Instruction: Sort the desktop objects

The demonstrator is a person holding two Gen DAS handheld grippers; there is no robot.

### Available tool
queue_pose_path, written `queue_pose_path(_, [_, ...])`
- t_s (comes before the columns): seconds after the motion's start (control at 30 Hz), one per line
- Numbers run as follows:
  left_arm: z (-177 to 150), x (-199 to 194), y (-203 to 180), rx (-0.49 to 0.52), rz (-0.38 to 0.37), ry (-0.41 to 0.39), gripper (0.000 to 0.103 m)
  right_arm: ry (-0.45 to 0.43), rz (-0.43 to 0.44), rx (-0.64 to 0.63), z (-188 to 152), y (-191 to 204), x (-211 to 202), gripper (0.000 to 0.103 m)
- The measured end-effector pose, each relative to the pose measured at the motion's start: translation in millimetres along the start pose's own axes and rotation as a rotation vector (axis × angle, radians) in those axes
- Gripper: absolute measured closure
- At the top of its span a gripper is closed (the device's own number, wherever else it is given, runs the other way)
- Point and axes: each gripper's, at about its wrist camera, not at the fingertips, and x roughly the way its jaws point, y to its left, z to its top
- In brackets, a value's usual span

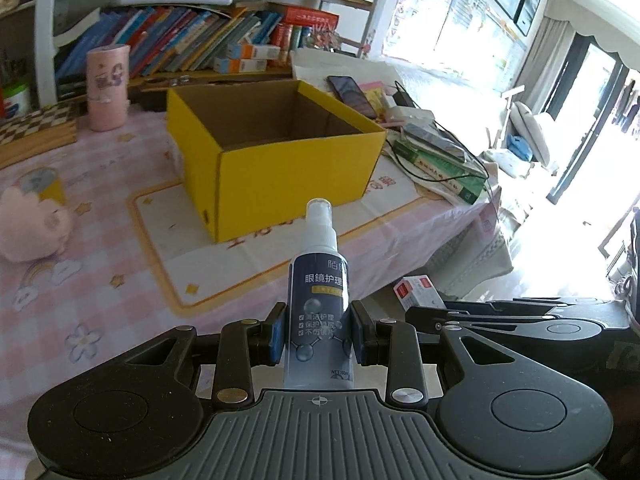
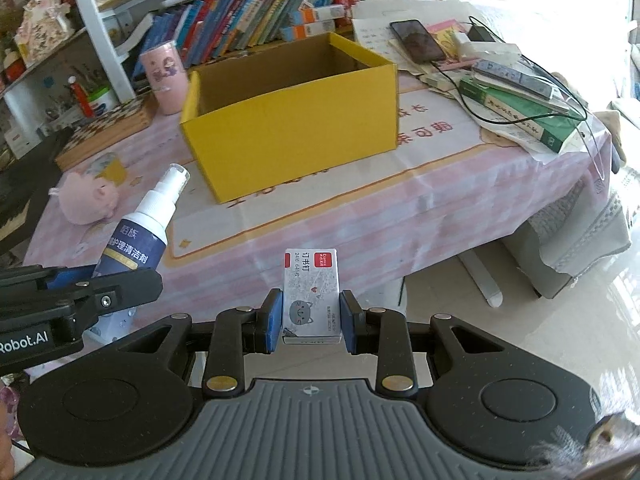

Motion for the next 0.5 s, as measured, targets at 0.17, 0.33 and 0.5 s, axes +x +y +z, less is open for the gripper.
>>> queue_pose_path(0.17, [24.4,17.5,-11.6,0.009,-0.006,-0.022,0.072,-0.022,-0.009,-0.004,23.5,-21.9,7.9,0.075])
queue_pose_path(0.33, [57.8,27.0,-19.8,-0.016,0.014,-0.082,0.072,-0.075,0.026,-0.047,62.0,-37.2,13.0,0.075])
queue_pose_path(0.5, [95.5,38.0,-23.5,-0.050,0.073,-0.154,0.072,-0.139,0.102,-0.105,111.9,-46.6,19.1,0.075])
